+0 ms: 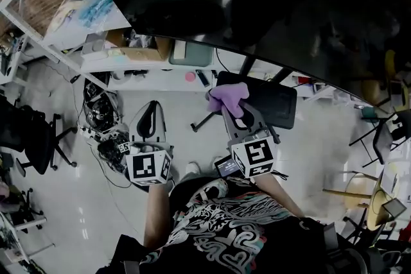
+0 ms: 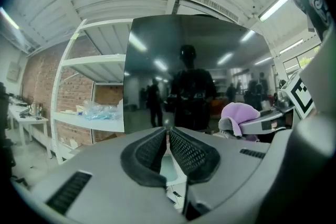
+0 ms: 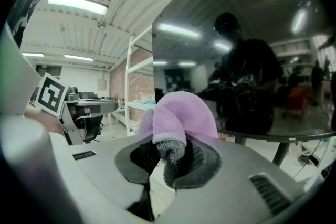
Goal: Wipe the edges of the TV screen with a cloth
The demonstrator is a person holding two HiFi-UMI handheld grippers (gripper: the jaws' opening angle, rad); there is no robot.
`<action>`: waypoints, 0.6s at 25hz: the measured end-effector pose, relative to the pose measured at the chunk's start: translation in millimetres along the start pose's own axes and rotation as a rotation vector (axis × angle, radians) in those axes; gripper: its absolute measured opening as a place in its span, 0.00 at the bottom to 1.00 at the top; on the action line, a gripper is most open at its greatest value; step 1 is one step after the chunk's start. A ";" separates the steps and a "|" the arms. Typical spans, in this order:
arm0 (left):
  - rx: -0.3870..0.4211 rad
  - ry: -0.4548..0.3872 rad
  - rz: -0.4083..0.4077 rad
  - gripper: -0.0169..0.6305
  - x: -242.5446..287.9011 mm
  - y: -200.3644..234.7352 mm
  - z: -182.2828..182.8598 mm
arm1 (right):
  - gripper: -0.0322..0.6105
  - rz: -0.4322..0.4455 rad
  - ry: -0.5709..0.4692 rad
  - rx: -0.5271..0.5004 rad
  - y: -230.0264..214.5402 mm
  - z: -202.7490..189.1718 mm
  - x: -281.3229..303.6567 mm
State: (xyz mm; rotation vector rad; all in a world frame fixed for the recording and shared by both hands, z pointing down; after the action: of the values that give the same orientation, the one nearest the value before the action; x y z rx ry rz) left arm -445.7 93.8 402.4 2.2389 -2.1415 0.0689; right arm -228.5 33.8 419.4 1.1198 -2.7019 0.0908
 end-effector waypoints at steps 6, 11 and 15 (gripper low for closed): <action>-0.003 0.021 -0.055 0.08 4.6 6.6 -0.9 | 0.18 -0.046 0.000 0.011 5.5 8.4 -2.9; -0.015 0.018 -0.083 0.08 13.6 11.1 3.2 | 0.18 -0.065 0.000 0.011 3.8 11.2 4.5; -0.009 0.020 -0.110 0.08 18.0 10.8 4.7 | 0.18 -0.075 -0.001 0.010 4.8 14.3 5.6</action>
State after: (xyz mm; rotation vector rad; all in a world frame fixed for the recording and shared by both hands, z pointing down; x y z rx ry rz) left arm -455.6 75.1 398.8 2.3353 -2.0009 0.0775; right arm -238.3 31.3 406.8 1.2224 -2.6594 0.0924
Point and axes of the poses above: the fingertips, and each gripper's own axes: x forward along the fingers, y to its left, z out of its top, the point moved 6 cm from there along -x, backward along the fingers, and after that the axes turned 2 degrees about -x, right-handed, at the moved point
